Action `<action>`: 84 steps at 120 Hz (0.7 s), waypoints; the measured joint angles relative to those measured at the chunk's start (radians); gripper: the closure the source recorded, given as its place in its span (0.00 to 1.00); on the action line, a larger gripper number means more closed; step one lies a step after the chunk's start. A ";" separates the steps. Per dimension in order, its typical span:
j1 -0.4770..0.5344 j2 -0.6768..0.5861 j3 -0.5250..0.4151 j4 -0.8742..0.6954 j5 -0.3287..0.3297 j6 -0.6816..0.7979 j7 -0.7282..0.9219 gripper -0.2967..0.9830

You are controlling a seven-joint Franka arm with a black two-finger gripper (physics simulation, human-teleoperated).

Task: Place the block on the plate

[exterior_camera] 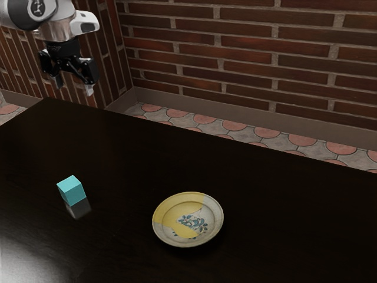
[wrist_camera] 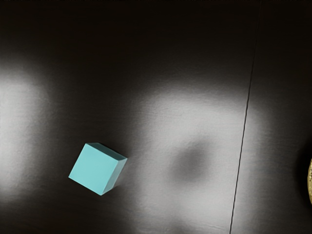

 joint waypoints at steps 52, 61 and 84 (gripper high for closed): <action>0.143 0.045 0.009 -0.249 -0.003 0.023 -0.048 0.23; 0.173 0.059 0.011 -0.316 -0.032 0.062 -0.040 0.23; 0.220 0.108 0.043 -0.470 -0.066 0.229 0.050 0.23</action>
